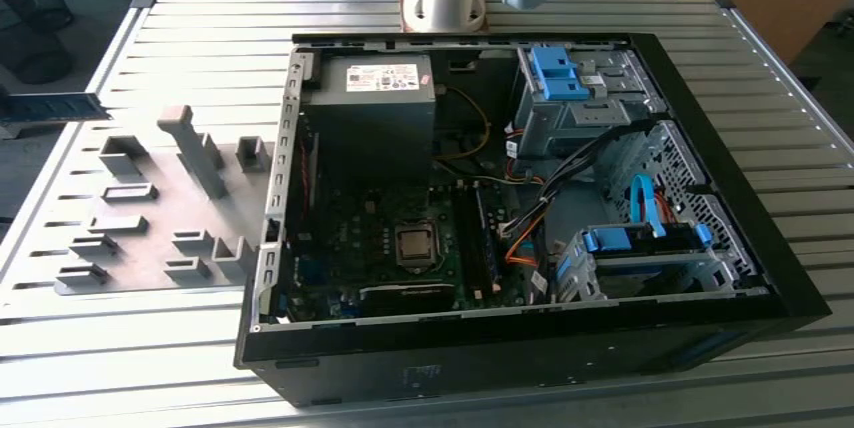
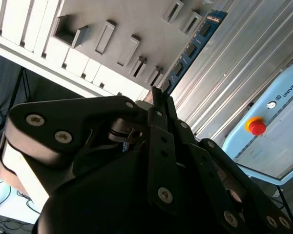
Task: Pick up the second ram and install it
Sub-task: 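Pick up the second ram and move it above second insertion slot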
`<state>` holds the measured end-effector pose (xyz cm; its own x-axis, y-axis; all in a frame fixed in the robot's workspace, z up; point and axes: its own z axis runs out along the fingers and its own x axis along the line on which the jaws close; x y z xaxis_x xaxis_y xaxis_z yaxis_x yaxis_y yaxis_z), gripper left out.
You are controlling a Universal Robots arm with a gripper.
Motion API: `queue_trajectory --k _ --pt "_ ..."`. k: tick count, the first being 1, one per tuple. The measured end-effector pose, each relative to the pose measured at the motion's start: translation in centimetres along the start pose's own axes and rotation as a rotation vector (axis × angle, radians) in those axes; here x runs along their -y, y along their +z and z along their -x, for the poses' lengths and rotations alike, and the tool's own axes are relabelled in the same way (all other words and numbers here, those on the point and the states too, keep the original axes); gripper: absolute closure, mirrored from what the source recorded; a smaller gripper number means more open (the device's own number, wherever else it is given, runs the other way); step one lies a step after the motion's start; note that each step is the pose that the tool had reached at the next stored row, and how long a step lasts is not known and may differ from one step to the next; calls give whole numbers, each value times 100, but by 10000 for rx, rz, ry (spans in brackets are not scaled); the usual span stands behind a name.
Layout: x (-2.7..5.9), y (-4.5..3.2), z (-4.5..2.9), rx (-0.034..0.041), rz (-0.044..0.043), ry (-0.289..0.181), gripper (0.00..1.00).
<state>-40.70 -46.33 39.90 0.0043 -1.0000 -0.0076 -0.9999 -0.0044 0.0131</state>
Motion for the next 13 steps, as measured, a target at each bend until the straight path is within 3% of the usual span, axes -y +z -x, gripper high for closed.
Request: queue_trajectory --k 13 --pt "76 1 0 2 -2 0 86"
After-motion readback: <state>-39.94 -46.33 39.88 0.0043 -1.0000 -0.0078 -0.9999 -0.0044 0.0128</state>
